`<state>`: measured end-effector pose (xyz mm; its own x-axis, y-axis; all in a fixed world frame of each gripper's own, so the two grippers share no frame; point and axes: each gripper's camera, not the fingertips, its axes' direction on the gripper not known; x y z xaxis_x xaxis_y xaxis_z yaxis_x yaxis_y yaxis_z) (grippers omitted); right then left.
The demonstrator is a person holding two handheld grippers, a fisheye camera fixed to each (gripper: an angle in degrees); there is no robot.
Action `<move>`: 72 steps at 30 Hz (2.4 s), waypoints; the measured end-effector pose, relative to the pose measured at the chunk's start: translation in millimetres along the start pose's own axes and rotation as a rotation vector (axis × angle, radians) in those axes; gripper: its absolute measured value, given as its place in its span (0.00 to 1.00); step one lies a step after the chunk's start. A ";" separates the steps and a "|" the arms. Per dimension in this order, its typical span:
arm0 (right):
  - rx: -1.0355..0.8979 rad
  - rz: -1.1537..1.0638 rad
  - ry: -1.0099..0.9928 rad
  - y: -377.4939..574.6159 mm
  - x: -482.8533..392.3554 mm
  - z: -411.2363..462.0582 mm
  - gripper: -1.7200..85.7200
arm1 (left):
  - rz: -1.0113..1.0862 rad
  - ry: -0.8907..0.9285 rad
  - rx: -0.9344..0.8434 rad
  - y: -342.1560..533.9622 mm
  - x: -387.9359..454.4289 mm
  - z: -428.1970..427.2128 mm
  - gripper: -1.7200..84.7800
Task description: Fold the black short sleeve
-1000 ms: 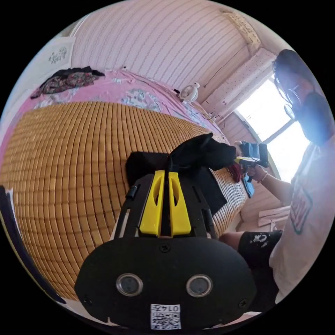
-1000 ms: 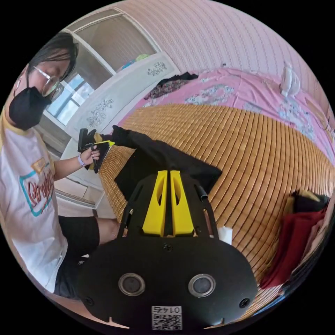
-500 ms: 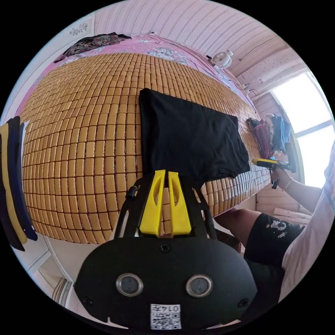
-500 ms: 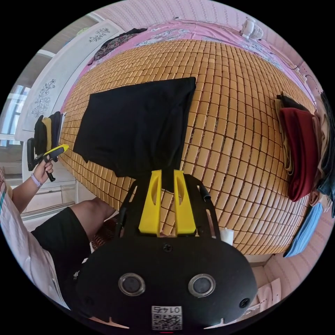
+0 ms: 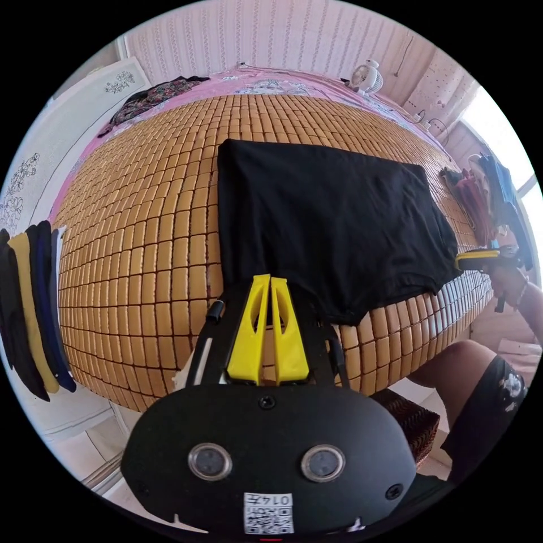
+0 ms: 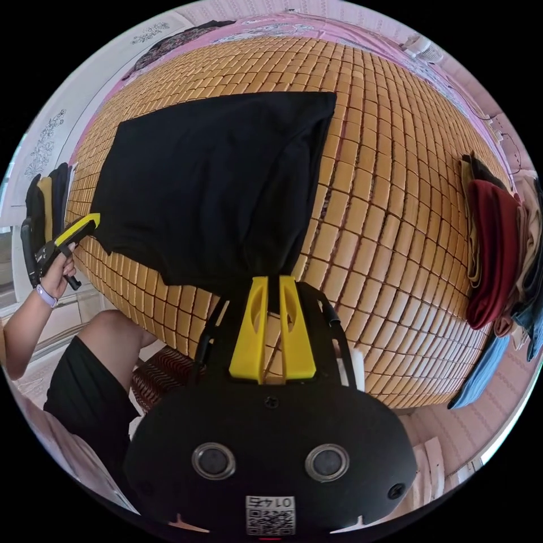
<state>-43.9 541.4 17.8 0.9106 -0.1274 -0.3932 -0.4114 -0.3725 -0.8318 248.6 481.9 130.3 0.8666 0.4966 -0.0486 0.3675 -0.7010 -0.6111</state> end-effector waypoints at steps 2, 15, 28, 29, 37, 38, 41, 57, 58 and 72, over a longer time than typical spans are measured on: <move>-0.011 -0.042 0.003 2.1 -2.9 -5.1 0.05 | 0.014 -0.009 -0.001 6.1 6.7 0.2 0.01; 0.277 0.000 -0.050 89.6 -14.1 -46.2 0.03 | -0.039 0.137 0.109 66.0 7.8 5.7 0.01; 0.345 0.088 -0.126 250.2 -52.6 -90.5 0.03 | -0.024 0.125 0.155 184.1 56.8 -68.8 0.01; 0.353 0.104 -0.119 259.3 -55.6 -94.3 0.03 | -0.017 0.126 0.183 192.5 65.0 -74.9 0.01; 0.396 -0.025 -0.079 246.0 -124.0 -126.2 0.02 | 0.162 0.285 0.272 182.4 157.3 -46.3 0.01; 0.390 -0.065 -0.076 233.2 -138.2 -130.5 0.02 | 0.198 0.281 0.278 173.9 172.9 -38.3 0.01; 0.361 -0.187 -0.057 188.7 -175.1 -140.2 0.02 | 0.242 0.283 0.247 151.3 199.1 -15.1 0.01; 0.096 -0.402 0.117 -128.0 -299.8 -106.6 0.02 | 0.374 0.309 0.130 104.2 222.4 25.5 0.01; 0.080 -0.412 0.122 -131.4 -302.2 -106.5 0.02 | 0.377 0.312 0.124 101.7 223.2 25.7 0.01; -0.077 -0.492 0.313 -197.6 -308.5 -80.6 0.01 | 0.414 0.335 0.107 73.2 243.6 27.6 0.01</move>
<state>-240.2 580.2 335.0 0.9670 -0.1839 0.1764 0.0564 -0.5206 -0.8520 477.2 565.7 51.9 0.9982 -0.0129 -0.0586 -0.0490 -0.7389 -0.6720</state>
